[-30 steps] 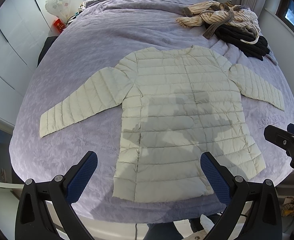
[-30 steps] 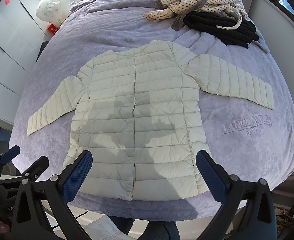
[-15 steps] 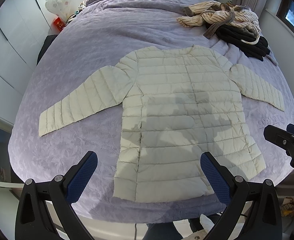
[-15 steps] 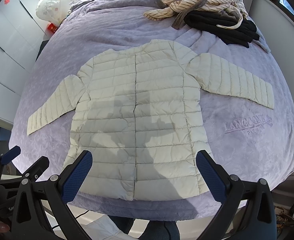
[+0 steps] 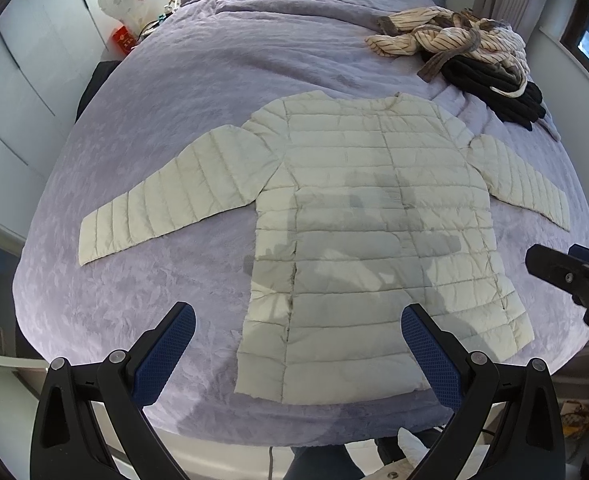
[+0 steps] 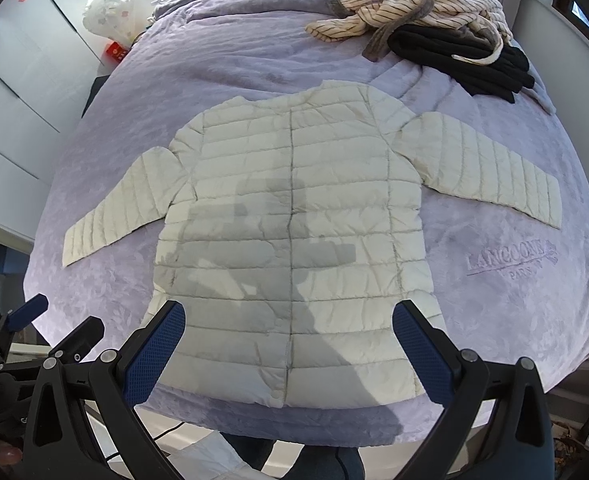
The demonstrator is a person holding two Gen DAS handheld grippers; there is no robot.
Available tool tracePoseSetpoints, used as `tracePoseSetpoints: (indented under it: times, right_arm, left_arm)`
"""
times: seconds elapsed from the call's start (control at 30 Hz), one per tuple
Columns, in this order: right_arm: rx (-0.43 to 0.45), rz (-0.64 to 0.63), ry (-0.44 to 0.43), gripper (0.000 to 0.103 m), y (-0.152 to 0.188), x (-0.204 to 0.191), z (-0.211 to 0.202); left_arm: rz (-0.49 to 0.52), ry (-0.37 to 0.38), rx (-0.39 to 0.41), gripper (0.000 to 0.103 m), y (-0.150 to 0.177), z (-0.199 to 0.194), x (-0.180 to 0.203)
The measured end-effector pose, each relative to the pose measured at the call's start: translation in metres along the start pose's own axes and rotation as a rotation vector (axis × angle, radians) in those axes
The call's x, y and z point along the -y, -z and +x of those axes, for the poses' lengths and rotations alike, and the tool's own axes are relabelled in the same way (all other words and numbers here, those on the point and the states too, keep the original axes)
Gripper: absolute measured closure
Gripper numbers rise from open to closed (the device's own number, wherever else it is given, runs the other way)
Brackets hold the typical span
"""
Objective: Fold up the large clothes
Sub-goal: 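Grasp the jacket side edge near the sleeve with the right gripper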
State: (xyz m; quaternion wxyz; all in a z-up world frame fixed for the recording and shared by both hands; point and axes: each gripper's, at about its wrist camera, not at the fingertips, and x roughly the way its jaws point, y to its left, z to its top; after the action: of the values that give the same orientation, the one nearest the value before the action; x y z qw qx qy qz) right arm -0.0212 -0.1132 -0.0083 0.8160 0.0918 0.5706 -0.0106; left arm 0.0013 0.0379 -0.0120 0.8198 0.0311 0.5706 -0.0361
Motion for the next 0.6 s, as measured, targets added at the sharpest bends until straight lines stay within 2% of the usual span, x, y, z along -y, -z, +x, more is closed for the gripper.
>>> tracePoseSetpoints:
  times: [0.2, 0.4, 0.6]
  right_arm:
    - [-0.004, 0.014, -0.042, 0.0, -0.012, -0.006, 0.008]
    - [-0.005, -0.021, -0.104, 0.0, -0.026, -0.026, 0.024]
    - [-0.084, -0.121, -0.091, 0.0, -0.034, -0.069, 0.056]
  left_arm:
    - [-0.068, 0.007, 0.007, 0.0, 0.002, 0.007, -0.032]
    - [-0.214, -0.016, 0.013, 0.0, 0.005, 0.032, -0.094]
    - [-0.306, -0.04, 0.016, 0.0, 0.007, 0.067, -0.15]
